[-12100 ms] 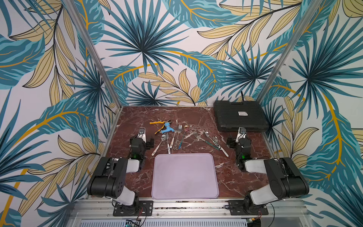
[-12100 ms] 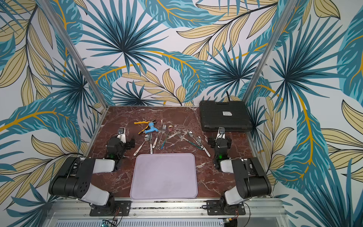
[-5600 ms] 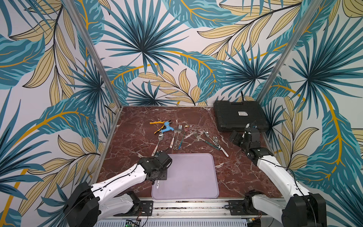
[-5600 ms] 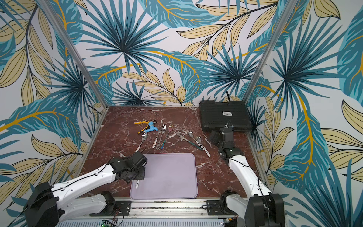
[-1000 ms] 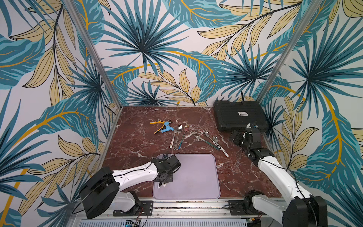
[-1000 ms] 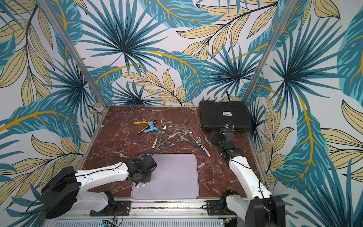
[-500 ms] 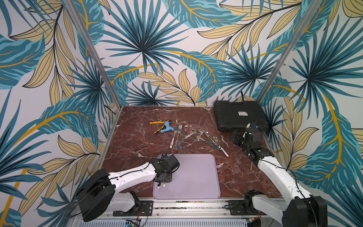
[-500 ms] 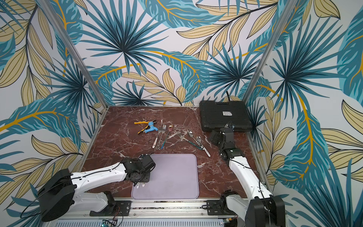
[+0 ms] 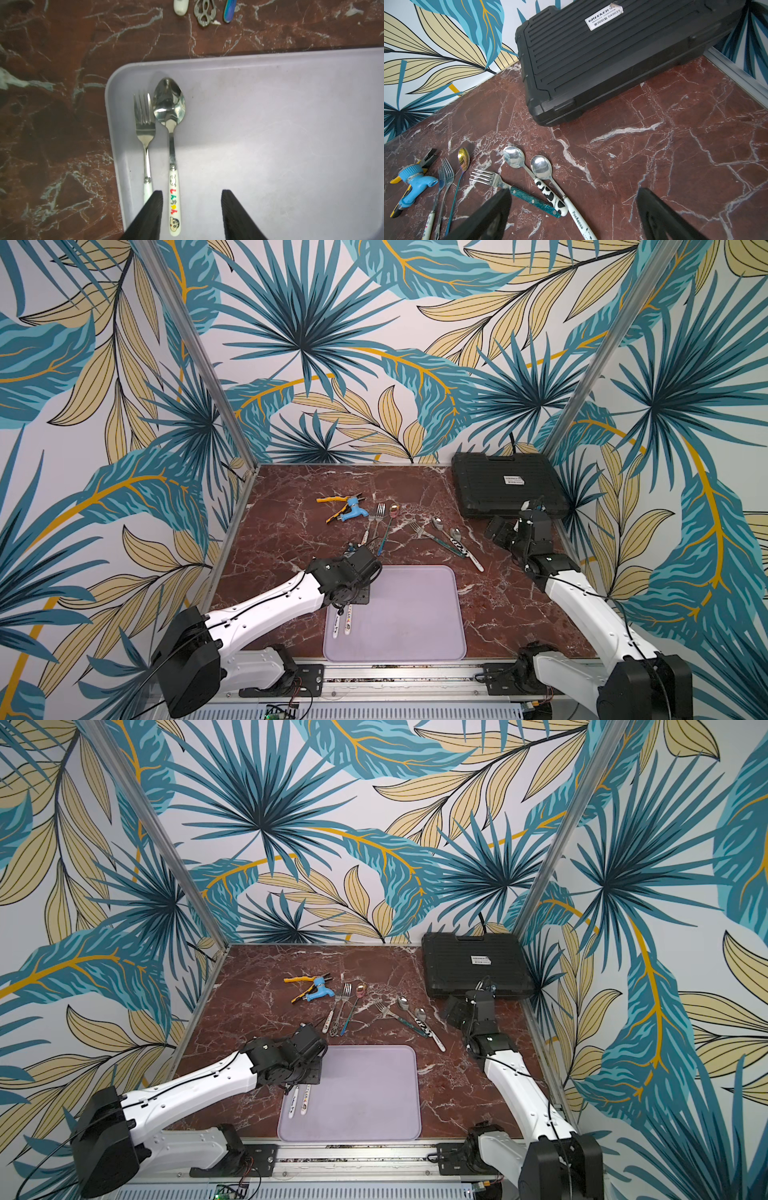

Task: Set the spoon and fork side by side
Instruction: Place the spoon on the tray, then pick up the fork at the center of the board.

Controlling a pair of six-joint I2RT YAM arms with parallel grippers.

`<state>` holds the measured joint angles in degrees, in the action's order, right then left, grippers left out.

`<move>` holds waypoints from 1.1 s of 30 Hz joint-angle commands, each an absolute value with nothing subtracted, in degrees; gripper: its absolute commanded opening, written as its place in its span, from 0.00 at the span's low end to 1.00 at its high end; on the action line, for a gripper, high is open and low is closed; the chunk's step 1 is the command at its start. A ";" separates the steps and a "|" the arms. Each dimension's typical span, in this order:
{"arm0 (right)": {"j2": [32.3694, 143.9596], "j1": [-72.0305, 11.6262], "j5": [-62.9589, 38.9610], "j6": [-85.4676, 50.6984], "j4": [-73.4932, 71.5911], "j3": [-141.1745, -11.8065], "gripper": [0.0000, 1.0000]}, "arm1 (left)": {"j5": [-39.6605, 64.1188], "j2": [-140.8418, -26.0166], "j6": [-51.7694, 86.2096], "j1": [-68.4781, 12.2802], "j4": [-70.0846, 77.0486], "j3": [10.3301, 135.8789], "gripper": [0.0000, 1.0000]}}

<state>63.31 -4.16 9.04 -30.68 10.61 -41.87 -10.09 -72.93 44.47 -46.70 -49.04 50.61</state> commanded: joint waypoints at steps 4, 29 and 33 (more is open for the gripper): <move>62.90 -4.04 10.15 -31.02 11.41 -41.26 1.00 | -8.85 -79.97 36.98 -42.57 -46.28 58.94 0.50; 62.88 -4.04 10.88 -30.52 11.93 -41.50 0.99 | -3.02 -113.24 22.35 -27.38 -41.70 85.35 0.37; 62.92 -4.05 10.89 -30.49 11.95 -41.65 0.99 | -3.36 -117.23 21.28 -26.58 -42.71 88.22 0.34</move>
<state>63.31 -4.16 9.89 -30.65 10.66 -41.87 -3.64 -115.50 23.29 -27.11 -41.78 85.03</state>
